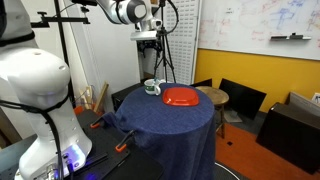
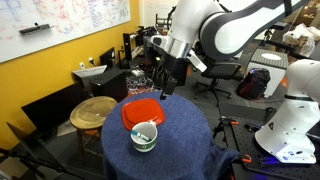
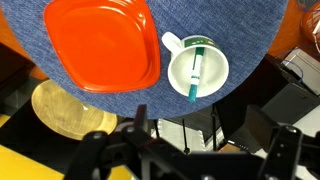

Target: Put the marker on the table

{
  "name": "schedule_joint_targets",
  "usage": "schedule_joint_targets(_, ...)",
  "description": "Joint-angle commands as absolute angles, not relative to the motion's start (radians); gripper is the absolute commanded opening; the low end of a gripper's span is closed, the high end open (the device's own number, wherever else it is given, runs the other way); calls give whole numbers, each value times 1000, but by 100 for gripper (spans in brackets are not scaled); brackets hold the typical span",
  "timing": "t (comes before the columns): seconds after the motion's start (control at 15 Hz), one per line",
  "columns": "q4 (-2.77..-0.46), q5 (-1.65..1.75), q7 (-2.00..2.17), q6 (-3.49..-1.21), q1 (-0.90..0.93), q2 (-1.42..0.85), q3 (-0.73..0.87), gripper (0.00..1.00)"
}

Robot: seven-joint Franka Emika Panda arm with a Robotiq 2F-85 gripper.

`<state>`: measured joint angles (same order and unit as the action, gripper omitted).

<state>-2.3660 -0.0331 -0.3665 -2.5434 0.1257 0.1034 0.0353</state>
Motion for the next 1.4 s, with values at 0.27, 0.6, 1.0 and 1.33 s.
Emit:
schedule_joint_targets(0.27, -2347, -186, -370, -2754, 108, -57, -22, 100)
schedule_joint_targets(0.6, -2309, -225, -362, -2830, 89, -153, -75, 100)
schedule_joint_targets(1.0, -2222, -199, -344, -2806, 53, -256, -121, 90)
schedule_joint_targets(1.33, -2153, -180, -327, -2782, 35, -326, -137, 84)
